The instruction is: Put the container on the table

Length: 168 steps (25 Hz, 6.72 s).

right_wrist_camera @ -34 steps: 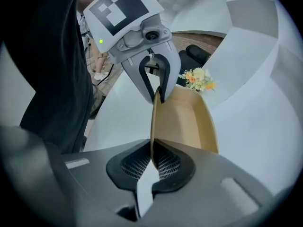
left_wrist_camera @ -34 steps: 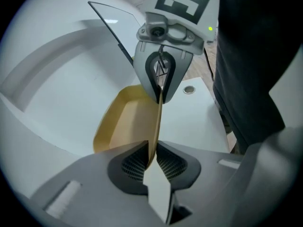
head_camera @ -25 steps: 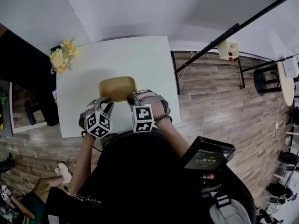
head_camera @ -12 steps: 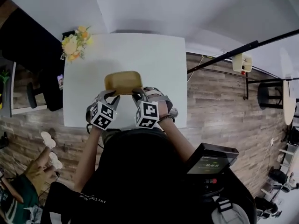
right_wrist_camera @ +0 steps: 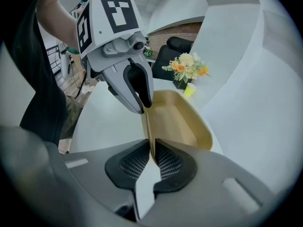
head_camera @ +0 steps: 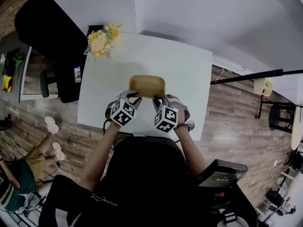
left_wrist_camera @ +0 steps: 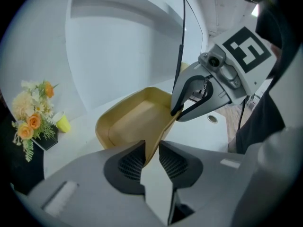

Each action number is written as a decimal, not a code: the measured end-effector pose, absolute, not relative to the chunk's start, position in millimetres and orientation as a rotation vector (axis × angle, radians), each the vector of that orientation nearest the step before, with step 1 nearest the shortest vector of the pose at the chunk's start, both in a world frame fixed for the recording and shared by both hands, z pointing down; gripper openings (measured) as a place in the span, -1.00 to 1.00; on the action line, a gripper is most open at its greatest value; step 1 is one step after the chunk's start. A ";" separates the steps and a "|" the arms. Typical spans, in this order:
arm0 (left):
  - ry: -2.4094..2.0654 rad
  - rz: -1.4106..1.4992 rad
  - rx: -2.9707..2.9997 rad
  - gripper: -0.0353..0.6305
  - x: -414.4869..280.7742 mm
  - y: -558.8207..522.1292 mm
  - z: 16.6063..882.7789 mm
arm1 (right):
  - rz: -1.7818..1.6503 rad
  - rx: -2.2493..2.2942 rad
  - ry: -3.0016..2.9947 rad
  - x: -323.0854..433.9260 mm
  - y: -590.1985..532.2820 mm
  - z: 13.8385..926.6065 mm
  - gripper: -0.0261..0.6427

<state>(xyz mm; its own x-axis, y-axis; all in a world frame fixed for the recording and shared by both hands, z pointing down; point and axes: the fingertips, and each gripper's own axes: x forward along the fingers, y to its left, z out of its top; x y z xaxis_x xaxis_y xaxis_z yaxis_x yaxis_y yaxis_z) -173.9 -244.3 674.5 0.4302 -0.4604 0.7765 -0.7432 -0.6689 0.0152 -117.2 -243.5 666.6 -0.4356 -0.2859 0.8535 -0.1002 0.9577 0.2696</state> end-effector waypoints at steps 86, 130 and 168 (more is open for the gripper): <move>-0.561 1.736 2.911 -0.84 -125.2 -159.6 649.5 | -0.328 -0.078 -2.136 -98.6 -185.1 671.9 -0.27; -0.988 1.621 2.430 -0.77 -169.5 -267.3 690.2 | -0.364 0.255 -1.958 -117.4 -268.3 686.2 -0.80; -1.083 1.036 2.423 -0.63 -177.2 -298.6 693.8 | 0.076 0.560 -2.217 -115.5 -308.1 687.4 -0.39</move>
